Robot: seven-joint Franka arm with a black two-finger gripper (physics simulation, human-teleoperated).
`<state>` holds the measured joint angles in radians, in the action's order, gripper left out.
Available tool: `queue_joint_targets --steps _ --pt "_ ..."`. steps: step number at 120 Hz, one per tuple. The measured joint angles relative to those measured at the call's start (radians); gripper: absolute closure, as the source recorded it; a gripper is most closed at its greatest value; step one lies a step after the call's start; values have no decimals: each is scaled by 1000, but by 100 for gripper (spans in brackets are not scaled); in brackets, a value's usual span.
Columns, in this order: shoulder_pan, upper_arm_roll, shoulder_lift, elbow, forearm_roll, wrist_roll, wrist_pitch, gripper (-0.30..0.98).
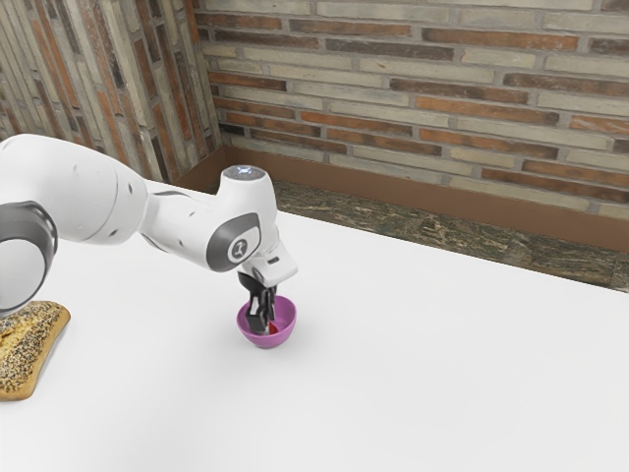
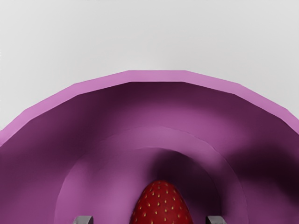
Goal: Take strawberry from the bowl
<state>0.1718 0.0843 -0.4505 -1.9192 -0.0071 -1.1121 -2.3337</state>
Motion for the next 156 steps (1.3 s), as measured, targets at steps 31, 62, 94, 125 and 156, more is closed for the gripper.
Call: queue_joint_targets --steps 31,62,94,125,156 --pt "0 0 0 0 2 10 -17 60" --pt "23 -1 110 -74 5 37 -40 68" --pt "32 -59 439 -393 -47 95 -58 70" --pt "45 -175 451 -475 -137 147 -74 70" --pt "171 -162 456 -475 -183 163 -64 27"
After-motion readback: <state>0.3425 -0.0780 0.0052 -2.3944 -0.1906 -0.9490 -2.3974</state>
